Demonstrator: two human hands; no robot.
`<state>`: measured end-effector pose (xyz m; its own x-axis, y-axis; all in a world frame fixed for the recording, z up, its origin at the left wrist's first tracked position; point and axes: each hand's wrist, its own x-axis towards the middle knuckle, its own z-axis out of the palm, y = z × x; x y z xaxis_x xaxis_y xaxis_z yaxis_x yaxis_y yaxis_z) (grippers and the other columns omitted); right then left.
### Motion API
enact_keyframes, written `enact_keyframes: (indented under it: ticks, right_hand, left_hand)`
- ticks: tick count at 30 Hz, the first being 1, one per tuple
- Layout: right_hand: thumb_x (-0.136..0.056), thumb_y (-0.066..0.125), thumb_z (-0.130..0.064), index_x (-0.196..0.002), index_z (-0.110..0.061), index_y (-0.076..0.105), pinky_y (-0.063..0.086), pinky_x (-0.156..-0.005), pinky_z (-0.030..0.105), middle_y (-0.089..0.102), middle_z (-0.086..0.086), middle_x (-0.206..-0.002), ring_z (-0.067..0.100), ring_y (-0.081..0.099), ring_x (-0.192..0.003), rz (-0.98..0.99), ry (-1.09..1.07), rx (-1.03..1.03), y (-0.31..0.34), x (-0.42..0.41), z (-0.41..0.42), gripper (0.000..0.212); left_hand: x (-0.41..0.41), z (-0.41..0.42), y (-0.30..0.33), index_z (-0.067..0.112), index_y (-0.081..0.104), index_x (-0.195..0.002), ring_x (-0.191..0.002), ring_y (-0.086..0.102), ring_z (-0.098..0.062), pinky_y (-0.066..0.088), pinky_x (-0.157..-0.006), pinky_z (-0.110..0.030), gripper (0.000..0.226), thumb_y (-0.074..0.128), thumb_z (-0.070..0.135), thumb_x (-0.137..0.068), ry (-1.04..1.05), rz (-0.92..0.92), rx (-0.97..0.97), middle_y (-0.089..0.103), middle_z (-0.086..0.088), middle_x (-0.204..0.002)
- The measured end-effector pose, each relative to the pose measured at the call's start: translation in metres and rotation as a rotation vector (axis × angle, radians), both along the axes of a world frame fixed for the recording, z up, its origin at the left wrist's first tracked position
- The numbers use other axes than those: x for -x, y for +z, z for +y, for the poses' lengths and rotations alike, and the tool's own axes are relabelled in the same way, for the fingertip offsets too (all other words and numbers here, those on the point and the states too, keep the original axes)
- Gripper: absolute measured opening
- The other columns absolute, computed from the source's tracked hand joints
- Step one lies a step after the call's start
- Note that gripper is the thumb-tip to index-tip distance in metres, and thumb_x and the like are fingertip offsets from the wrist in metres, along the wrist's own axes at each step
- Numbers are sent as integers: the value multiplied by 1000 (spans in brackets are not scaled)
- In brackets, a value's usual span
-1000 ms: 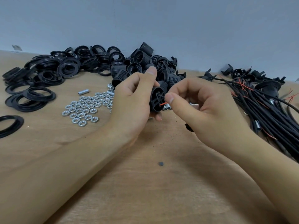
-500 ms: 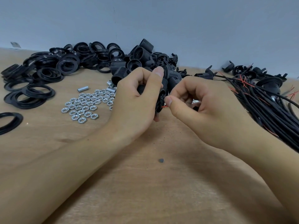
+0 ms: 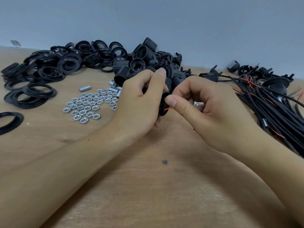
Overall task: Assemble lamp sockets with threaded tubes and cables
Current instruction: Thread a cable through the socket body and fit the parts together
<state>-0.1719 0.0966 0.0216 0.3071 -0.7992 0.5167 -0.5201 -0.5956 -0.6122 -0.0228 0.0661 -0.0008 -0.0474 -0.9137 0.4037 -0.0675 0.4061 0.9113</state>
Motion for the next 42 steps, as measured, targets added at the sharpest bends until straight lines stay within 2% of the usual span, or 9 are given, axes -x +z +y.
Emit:
enact_keyframes:
  ticks: [6,13,23,29,31,34,37,39,42]
  right_hand:
    - [-93,59,-26,-80,-15,60,32,-45,17,56,8,-62,19,43,-52,-4,-17,32,-3,-3,1,16]
    - [-93,58,-18,-81,-9,60,33,-59,9,51,-5,-67,4,45,-63,203,-61,259,0,-3,2,15]
    - [-95,58,-16,-83,-4,60,35,-59,14,56,2,-69,15,46,-64,205,-32,283,0,-5,0,16]
    - [-96,48,-13,-96,-12,57,39,-59,10,59,-5,-74,0,51,-63,-142,124,-97,-1,0,-1,9]
    - [-79,48,-3,-104,-17,57,43,-66,17,63,-6,-86,2,54,-75,-232,216,-268,1,4,-6,30]
    - [-58,47,-2,-115,-24,53,46,-82,23,62,-1,-109,5,56,-100,-113,257,-280,4,17,-10,62]
    - [-53,52,-25,-125,-36,48,42,-89,18,58,-13,-119,2,51,-119,36,223,-293,8,31,-12,73]
    - [-59,56,-32,-123,-38,48,42,-76,12,57,-16,-116,1,52,-113,261,121,-336,3,38,-30,65]
    - [-86,66,-20,-104,-23,50,37,-62,14,52,-12,-93,7,48,-96,532,135,-447,-11,64,-43,24]
  left_hand:
    - [3,3,0,10,52,-72,-32,44,-21,34,-34,-24,41,40,29,-107,5,32,-52,46,4,-48]
    - [7,8,0,17,55,-59,-36,45,-19,30,-34,-21,53,36,30,-107,-21,125,-208,49,-4,-46]
    - [7,11,5,18,52,-55,-35,43,-15,27,-30,-18,56,36,30,-107,46,106,-153,47,2,-43]
    - [2,2,7,15,56,-63,-44,47,-24,32,-35,-22,48,42,34,-105,-43,86,-199,52,-8,-53]
    - [-1,-2,3,11,56,-68,-48,48,-25,32,-36,-23,37,45,25,-101,-43,117,-268,54,-11,-58]
    - [-1,-6,2,10,60,-67,-54,47,-26,30,-40,-24,27,45,17,-89,-104,185,-327,54,-14,-63]
    - [-2,-8,0,11,61,-66,-52,48,-26,31,-39,-23,21,46,21,-78,-139,213,-315,54,-13,-59]
    - [-3,-9,1,10,59,-67,-53,45,-28,30,-40,-23,18,47,23,-72,-133,205,-314,54,-13,-59]
    - [-2,-9,2,13,59,-63,-59,41,-33,27,-43,-26,16,49,25,-67,-120,181,-319,53,-16,-60]
